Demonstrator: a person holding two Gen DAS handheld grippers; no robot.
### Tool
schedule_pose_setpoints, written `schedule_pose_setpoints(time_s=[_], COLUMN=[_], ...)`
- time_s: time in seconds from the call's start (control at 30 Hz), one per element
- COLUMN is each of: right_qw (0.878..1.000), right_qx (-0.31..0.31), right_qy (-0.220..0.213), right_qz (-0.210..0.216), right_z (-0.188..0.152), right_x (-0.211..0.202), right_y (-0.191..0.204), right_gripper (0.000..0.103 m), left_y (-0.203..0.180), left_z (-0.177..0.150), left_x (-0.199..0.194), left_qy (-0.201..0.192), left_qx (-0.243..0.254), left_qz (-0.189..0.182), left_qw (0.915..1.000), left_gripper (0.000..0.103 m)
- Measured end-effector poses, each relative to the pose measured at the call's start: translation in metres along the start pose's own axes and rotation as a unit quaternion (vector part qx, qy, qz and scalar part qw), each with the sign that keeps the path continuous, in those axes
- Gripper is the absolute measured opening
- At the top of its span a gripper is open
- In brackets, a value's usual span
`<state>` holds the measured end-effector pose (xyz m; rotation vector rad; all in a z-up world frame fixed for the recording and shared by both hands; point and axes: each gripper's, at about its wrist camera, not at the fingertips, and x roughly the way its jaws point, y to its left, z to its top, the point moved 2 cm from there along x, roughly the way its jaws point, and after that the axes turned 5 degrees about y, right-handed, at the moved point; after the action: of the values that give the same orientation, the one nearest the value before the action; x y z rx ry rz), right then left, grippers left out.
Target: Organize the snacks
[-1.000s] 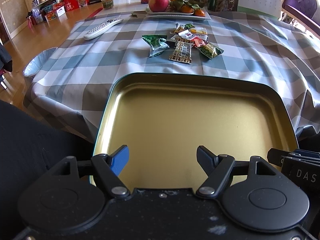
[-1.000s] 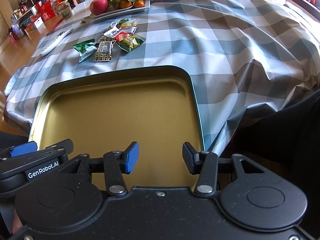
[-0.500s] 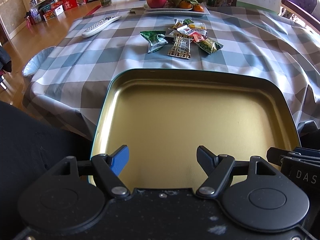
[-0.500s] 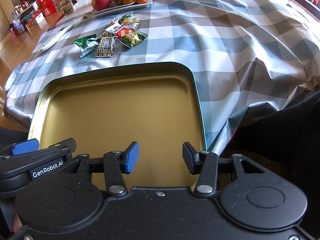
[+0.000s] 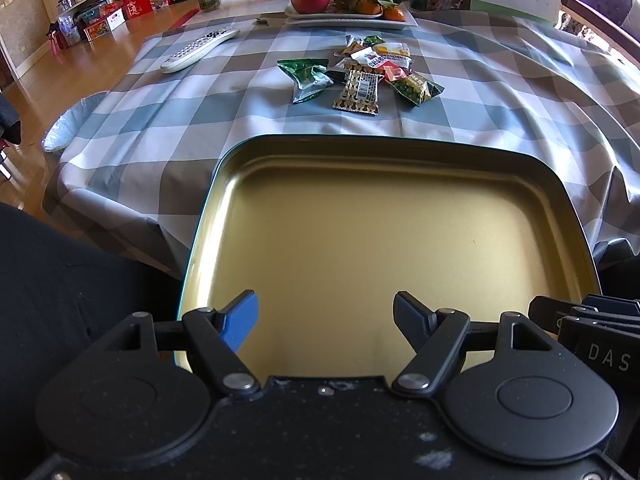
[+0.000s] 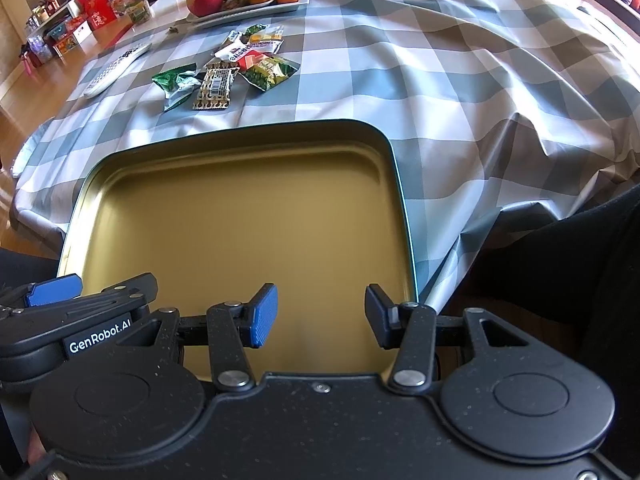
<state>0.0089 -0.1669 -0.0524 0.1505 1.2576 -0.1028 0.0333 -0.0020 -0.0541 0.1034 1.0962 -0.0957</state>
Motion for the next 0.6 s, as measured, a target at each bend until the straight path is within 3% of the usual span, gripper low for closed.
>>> schedule_pose_setpoints(time_s=[0.6], right_qw=[1.000], right_qx=[0.004], right_qy=[0.017], right_qz=[0.006], right_z=[-0.0007], right_x=[0.0034], right_y=[-0.0008], right_gripper=[0.055], left_y=[-0.0008], left_z=[0.0008], left_x=[0.0060], left_qy=[0.012], left_qx=[0.007], left_qz=[0.000], left_qw=[0.9999], left_gripper=[0.078])
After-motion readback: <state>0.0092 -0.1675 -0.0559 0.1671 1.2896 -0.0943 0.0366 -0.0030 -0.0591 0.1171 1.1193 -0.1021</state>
